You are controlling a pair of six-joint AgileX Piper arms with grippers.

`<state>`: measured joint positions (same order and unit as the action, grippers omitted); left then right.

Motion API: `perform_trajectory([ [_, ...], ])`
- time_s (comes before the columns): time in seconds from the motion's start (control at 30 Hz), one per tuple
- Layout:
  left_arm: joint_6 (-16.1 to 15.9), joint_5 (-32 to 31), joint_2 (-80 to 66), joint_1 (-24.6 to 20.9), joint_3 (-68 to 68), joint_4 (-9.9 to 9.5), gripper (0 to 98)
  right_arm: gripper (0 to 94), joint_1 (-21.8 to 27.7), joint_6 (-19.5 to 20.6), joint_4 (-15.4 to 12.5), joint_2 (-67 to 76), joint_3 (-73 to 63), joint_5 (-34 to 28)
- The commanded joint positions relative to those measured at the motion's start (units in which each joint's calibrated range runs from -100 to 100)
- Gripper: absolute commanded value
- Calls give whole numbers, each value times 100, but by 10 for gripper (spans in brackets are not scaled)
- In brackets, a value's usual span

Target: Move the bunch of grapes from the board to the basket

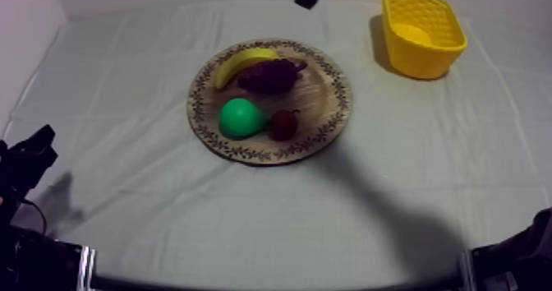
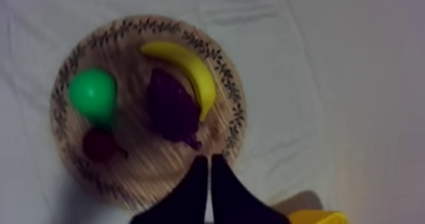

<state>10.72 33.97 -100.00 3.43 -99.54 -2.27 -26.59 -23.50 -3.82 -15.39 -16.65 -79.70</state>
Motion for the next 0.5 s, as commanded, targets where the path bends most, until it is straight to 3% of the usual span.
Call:
perform_trajectory([
  [0.0, 0, -2, 0, 1, -1, 0, 0, 5, -29, -623, 132, 0, 7, -292],
  [0.17, 0, -2, 0, 1, -1, 0, 0, 5, -127, -783, 334, -11, -18, -499],
  [0.47, 0, -2, 0, 1, -1, 0, 0, 5, -192, -755, 321, -32, 209, -375],
])
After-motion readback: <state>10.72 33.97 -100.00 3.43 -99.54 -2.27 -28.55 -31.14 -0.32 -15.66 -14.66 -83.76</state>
